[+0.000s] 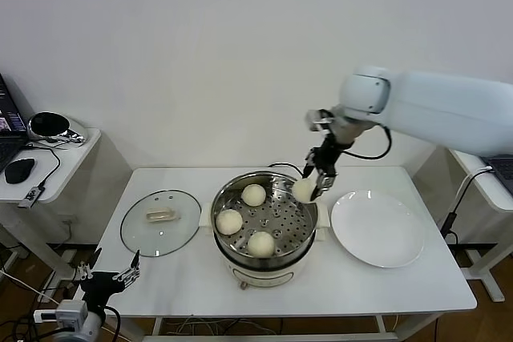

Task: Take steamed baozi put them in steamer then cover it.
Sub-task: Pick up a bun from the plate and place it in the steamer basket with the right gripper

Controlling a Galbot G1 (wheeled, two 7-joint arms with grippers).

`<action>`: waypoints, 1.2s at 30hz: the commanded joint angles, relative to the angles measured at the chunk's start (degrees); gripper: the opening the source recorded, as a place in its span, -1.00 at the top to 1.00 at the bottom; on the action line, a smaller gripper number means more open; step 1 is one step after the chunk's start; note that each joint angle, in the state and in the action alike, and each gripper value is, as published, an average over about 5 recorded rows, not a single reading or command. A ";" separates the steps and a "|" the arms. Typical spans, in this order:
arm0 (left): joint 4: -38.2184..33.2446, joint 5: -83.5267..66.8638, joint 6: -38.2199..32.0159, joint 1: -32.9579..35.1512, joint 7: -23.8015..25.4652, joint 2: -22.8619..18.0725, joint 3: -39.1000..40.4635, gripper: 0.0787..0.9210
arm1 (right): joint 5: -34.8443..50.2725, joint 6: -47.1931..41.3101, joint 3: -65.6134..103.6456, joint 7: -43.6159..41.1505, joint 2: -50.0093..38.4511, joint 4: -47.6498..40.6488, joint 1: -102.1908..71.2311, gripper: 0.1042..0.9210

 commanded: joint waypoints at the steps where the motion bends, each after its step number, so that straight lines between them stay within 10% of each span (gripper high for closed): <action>1: -0.58 -0.50 0.11 -0.18 -0.04 -0.02 -0.14 -0.77 | 0.35 -4.35 -2.09 2.58 9.66 -2.11 -4.28 -0.18; 27: 0.67 -2.12 0.80 -1.55 0.34 -0.59 0.05 -0.77 | -8.30 -6.29 -0.32 5.40 10.76 -7.28 -10.99 -0.16; 36: 0.57 -1.66 0.98 -1.59 0.59 -1.25 0.49 -0.77 | -6.43 -7.88 2.05 6.63 6.15 -3.62 -9.12 -0.61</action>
